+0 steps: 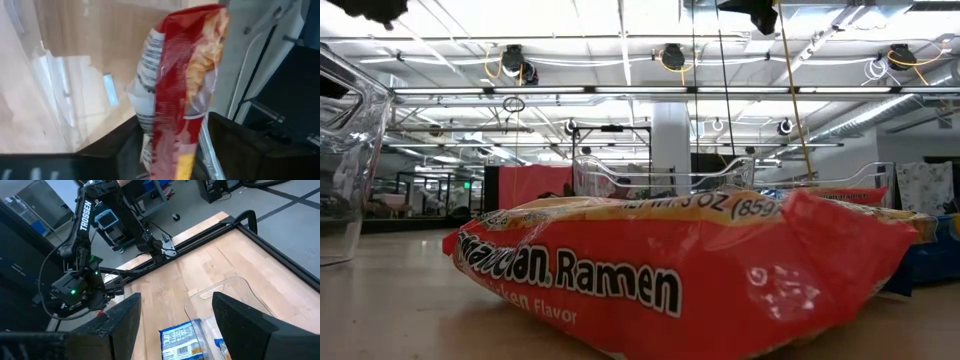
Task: Sort Maruchan noodles
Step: Put the bottom red noodle pack into the bottom transparent bin, then stack the bottom blue noodle pack on top of the other blue noodle pack into the top left transparent bin
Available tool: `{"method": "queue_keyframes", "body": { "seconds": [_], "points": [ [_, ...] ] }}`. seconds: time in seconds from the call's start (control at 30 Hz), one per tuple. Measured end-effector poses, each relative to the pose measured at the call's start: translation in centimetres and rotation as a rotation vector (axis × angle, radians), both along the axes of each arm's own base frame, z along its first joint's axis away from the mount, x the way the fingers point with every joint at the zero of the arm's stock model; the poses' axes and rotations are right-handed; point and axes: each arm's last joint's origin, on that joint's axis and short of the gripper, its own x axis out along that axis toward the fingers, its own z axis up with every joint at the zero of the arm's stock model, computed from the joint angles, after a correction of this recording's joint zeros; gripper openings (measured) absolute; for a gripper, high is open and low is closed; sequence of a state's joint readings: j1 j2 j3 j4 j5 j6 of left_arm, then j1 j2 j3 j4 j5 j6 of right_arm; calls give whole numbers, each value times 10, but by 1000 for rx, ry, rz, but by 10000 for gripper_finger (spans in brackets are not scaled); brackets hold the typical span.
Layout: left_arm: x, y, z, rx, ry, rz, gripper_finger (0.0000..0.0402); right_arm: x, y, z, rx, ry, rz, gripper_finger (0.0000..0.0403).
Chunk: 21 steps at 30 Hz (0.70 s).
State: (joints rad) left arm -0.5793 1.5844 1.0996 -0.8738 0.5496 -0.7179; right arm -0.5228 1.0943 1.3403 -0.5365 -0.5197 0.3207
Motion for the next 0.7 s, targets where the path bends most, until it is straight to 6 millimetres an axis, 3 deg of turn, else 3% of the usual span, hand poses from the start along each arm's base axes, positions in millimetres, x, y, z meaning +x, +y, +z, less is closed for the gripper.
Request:
{"method": "queue_keyframes", "body": {
  "seconds": [0.23,0.7],
  "points": [
    [-3,8,14,-70,70,91,284,-1,1,-4,28,42,3,239],
    [-37,63,66,39,-13,308,289,0,9,-8,119,88,16,239]
  ]
}}
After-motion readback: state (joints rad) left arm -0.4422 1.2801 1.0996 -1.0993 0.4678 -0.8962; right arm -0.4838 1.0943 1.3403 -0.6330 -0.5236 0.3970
